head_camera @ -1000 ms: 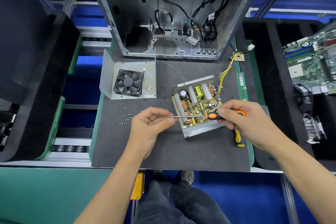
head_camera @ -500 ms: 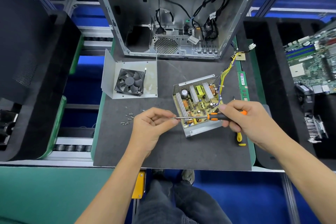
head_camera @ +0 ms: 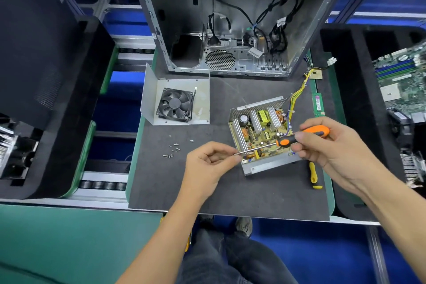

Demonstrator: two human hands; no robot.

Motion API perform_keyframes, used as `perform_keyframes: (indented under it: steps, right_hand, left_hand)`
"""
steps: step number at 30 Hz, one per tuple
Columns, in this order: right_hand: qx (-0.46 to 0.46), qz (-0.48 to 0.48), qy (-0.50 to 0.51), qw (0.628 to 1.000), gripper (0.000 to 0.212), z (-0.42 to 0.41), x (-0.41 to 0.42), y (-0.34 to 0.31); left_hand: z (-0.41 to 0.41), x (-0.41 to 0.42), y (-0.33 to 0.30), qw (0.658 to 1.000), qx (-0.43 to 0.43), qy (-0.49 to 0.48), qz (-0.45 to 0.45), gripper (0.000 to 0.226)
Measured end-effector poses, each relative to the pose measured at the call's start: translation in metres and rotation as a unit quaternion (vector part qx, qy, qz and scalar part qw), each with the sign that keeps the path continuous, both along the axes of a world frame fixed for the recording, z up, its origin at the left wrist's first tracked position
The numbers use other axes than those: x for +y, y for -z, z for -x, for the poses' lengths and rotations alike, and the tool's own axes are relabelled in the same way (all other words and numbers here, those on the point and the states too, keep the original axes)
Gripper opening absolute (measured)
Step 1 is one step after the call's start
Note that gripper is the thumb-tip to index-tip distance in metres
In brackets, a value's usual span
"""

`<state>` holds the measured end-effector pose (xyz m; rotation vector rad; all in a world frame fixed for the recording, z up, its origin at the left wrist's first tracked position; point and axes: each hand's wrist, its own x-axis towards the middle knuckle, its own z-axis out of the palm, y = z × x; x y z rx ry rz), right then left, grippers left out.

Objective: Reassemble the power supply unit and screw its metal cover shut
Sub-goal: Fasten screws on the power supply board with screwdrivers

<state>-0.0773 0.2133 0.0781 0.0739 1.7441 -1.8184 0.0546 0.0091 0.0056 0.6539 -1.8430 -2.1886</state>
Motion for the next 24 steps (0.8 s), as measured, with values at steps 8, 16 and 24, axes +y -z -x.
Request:
perform_keyframes:
  steps: [8, 16, 24]
  right_hand:
    - [0.149, -0.028, 0.036, 0.988, 0.035, -0.015, -0.017, 0.004]
    - [0.222, -0.095, -0.01, 0.97, 0.041, -0.015, -0.028, -0.004]
    - [0.273, -0.128, -0.049, 0.952, 0.03, -0.016, -0.033, -0.009]
  left_hand:
    - [0.002, 0.007, 0.0, 1.0, -0.005, -0.017, 0.008, 0.03]
    - [0.003, 0.007, 0.01, 0.998, 0.012, 0.012, 0.066, 0.035]
    - [0.005, 0.013, 0.017, 0.997, 0.009, 0.018, 0.071, 0.033]
